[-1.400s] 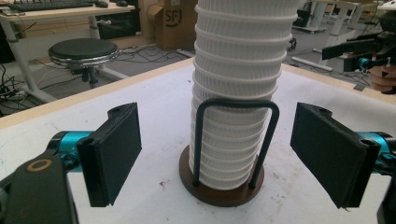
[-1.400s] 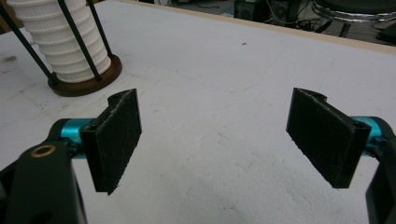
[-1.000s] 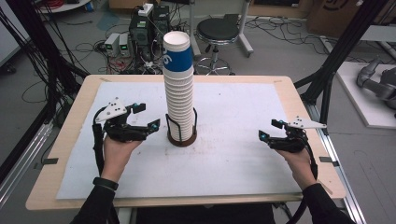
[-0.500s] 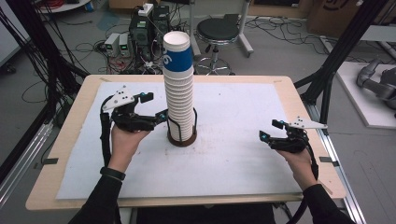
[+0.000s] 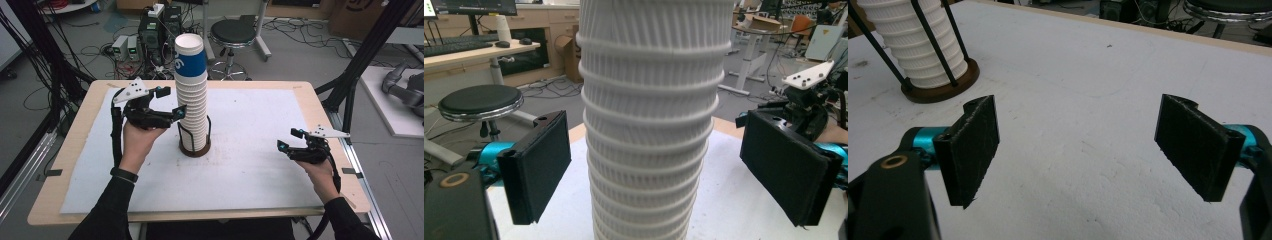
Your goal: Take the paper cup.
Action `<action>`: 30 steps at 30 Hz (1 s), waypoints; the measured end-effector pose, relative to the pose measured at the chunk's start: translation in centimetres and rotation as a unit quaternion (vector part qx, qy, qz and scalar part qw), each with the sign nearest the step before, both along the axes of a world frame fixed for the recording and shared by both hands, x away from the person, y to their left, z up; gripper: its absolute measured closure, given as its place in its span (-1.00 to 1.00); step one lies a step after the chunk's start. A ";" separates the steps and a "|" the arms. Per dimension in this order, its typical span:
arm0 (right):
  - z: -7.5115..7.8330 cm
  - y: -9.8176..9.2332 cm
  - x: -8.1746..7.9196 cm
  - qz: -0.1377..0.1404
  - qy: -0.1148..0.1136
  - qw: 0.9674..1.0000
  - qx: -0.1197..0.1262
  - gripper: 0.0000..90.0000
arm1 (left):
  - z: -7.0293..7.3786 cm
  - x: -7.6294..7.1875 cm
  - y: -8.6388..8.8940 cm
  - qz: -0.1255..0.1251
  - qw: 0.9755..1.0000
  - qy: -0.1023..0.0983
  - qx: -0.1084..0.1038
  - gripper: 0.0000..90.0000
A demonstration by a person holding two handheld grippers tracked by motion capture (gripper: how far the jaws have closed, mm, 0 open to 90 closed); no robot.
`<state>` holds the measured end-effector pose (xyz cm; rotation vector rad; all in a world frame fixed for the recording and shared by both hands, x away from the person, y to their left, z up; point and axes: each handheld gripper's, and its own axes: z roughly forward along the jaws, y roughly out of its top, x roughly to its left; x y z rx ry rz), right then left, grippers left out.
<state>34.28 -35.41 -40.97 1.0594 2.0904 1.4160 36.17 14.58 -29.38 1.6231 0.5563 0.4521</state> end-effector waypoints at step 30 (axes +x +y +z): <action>-0.1 0.3 0.1 0.011 0.004 1.000 -0.002 -0.59 | 3.4 2.7 -2.9 -0.008 1.000 0.007 0.015 -0.75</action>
